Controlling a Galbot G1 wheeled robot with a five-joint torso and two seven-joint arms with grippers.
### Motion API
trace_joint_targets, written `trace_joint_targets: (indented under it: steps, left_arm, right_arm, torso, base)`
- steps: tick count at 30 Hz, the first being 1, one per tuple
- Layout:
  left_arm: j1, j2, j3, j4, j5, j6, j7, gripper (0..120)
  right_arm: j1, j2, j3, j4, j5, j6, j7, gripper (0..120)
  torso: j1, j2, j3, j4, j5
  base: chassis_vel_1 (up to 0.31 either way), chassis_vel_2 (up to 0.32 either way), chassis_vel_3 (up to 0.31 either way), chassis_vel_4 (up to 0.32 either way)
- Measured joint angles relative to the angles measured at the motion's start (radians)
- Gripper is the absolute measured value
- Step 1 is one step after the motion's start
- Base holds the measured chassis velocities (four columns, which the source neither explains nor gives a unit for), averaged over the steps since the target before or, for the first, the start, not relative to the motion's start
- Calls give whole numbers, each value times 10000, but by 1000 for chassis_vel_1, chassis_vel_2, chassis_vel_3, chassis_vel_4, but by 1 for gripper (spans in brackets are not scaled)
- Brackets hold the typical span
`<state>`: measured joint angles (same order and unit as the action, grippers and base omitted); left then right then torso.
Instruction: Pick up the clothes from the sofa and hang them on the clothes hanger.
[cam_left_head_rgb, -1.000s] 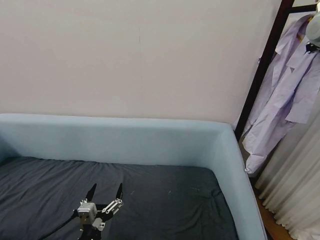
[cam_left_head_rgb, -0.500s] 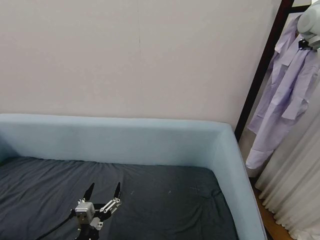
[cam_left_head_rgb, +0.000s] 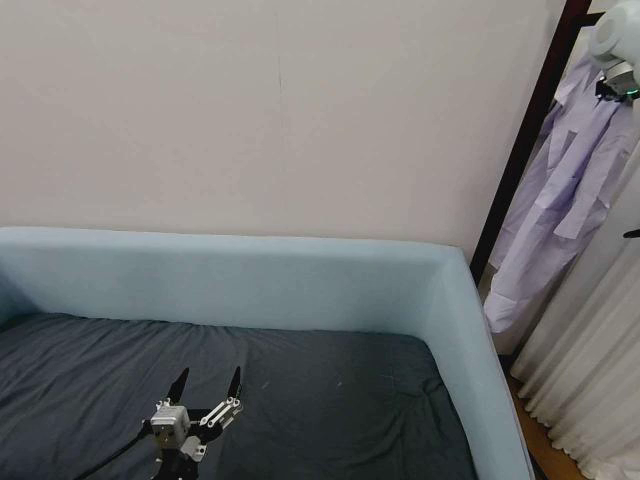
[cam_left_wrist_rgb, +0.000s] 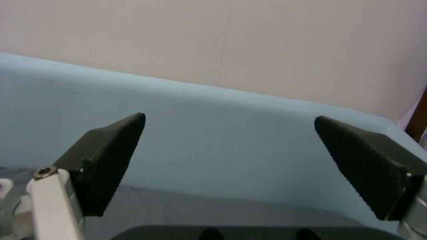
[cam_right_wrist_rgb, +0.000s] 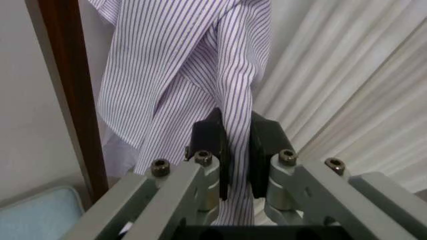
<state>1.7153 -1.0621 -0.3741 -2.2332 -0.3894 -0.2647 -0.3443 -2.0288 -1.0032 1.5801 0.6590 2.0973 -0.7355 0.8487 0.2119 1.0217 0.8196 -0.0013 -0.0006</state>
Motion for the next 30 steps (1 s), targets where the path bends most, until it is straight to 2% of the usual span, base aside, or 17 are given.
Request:
trace_joint_targets:
  steps: [4,13,22,26,29,30]
  left_arm:
    - [-4,-6,74,7,0,-1,-2,100]
    - [133,22,-34,-41,-2,-56,-10,100]
    - [193,-17,-92,-58,-19,-96,-16,100]
    - [232,-40,-97,-58,-13,-120,-18,100]
    - [250,-62,-98,-48,7,-142,-19,100]
    - [264,-84,-92,-45,22,-154,-20,100]
  right_arm:
    - [-8,-122,24,-198,517,0,197,8]
    - [-367,-263,288,-323,672,2,285,8]
    - [-465,-321,414,-461,-153,2,-449,7]
    - [-470,-205,419,-184,-822,11,-1040,24]
    - [-435,-130,441,86,-1123,17,-1280,30]
    - [-377,-64,453,368,-1324,20,-1424,39]
  torso:
    - [0,1,-1,0,-2]
    - [-1,1,-1,0,0]
    - [-1,1,-1,1,0]
    - [-1,1,-1,0,-1]
    - [-1,1,-1,1,0]
    - [-1,1,-1,1,-1]
  base:
    - [0,0,0,0]
    - [0,0,0,0]
    - [0,0,0,0]
    - [0,0,0,0]
    - [0,0,0,0]
    - [0,0,0,0]
